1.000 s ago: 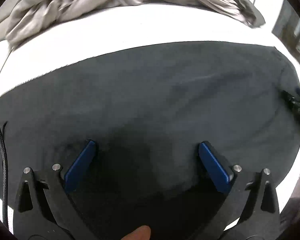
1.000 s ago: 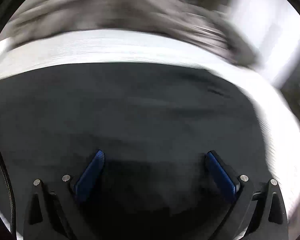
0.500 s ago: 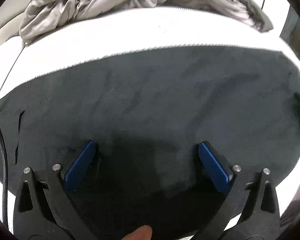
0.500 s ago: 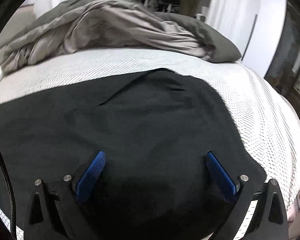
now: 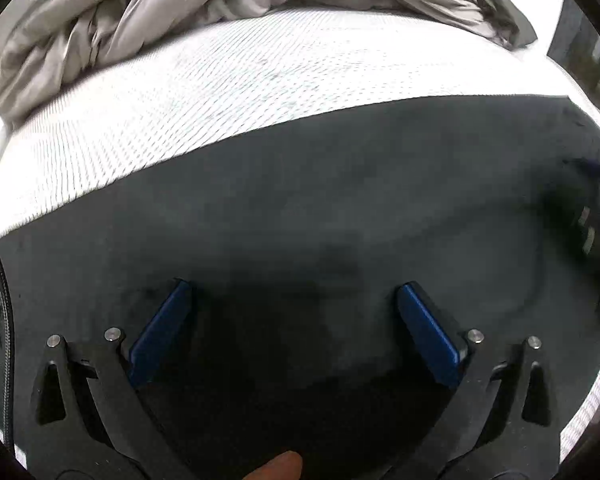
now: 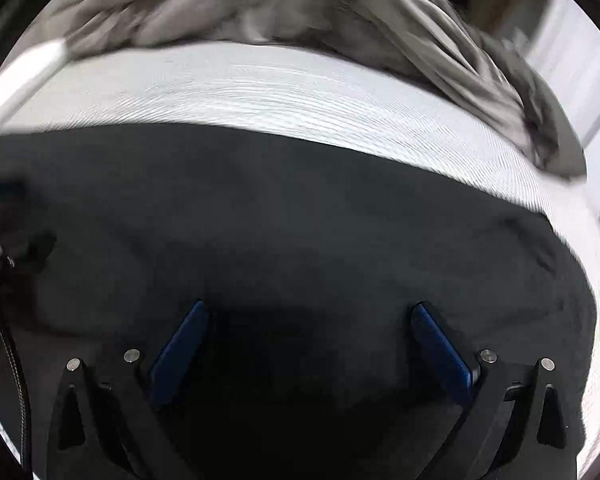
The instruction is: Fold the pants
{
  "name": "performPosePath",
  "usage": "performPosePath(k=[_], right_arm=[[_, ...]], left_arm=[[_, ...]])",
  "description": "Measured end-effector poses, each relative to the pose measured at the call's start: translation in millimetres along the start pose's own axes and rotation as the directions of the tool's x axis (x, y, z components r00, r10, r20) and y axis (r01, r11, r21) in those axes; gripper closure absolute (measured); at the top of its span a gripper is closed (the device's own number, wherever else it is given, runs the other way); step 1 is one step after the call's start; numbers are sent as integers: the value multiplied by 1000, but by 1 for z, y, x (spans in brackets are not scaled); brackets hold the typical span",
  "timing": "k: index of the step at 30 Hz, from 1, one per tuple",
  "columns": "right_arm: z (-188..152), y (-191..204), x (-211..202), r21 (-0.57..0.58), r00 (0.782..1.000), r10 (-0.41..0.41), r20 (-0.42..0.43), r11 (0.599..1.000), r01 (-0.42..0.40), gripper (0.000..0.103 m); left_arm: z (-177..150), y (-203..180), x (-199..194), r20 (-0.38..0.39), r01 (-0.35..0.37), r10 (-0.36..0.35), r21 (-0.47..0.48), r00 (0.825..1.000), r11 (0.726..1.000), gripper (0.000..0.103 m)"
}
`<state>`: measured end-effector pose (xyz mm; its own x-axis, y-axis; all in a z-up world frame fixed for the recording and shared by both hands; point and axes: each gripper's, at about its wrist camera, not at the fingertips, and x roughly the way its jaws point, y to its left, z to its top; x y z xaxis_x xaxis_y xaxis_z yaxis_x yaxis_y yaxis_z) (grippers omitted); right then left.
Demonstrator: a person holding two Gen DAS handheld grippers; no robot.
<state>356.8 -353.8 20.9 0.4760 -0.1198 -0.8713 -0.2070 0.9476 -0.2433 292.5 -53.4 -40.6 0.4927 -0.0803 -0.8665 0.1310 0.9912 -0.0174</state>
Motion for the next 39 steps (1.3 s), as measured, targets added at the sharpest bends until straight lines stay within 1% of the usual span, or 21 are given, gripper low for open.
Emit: performPosePath(k=[1,2,3,5,6,9,12,13,17,20,22,24,26,29,31,32,33,35,36,37,39], right_arm=[[-4,-25,3,41,991,-136,1,990,135,1],[-6,-44,7,72,974,-227,-13,971,227,1],[-13,-66,13,119,959,-280,-41,952,283,1],[-29,-103,18,291,988,-143,-61,944,154,2],[-32,-111,16,342,993,-110,-46,932,119,2],[-27,-104,-2,346,983,-182,-36,920,183,1],[-13,-74,-28,281,974,-223,31,937,206,1],[-7,-59,-34,258,976,-211,61,947,188,1],[13,-10,-40,153,992,-47,114,988,29,1],[22,30,-34,56,992,76,105,995,-82,1],[26,54,-25,-15,991,98,92,995,-97,1],[29,78,-14,-94,994,86,68,992,-79,1],[32,84,-4,-139,996,79,46,988,-72,1],[31,52,4,-122,995,85,42,989,-80,1],[30,20,15,-61,998,-48,42,997,50,1],[28,-5,24,7,996,-87,25,996,87,0],[26,-25,30,78,995,-97,10,992,96,1],[17,-67,41,208,976,-213,-48,954,218,2],[14,-76,40,241,974,-221,-59,943,229,2],[13,-81,38,265,979,-197,-53,942,204,2],[15,-79,24,270,979,-202,-26,942,201,6]], left_arm=[[-1,7,-1,-1,11,-11,-15,1000,1000,0],[-2,15,-3,-1,7,-7,-25,1000,1000,0],[-4,21,-4,2,7,-7,-30,1000,1000,0],[-6,22,-5,0,16,-16,-25,1000,1000,0],[-7,19,-6,1,2,-2,-16,1000,1000,0],[-5,10,-10,6,-28,28,-23,1000,999,1],[-4,3,-24,35,-1,2,-41,999,999,1],[-4,1,-29,46,-5,7,-40,999,999,1],[1,-15,-35,63,-7,10,-45,998,999,1],[5,-20,-30,45,3,-1,-41,999,999,1],[11,-26,-23,40,-3,4,-28,999,1000,1],[13,-31,-18,40,-9,10,-15,999,1000,1],[21,-30,-7,27,-32,32,-3,999,999,1],[23,-19,4,22,-108,108,10,994,994,0],[23,-1,8,14,-105,105,-33,994,994,0],[23,8,9,10,-101,102,-55,995,993,0],[22,19,9,9,-103,104,-82,995,991,0],[19,39,10,11,-111,113,-129,994,985,0],[19,45,10,12,-107,110,-145,994,984,0],[19,50,10,11,-102,105,-160,994,982,0],[21,52,6,20,-105,109,-162,994,981,0]])
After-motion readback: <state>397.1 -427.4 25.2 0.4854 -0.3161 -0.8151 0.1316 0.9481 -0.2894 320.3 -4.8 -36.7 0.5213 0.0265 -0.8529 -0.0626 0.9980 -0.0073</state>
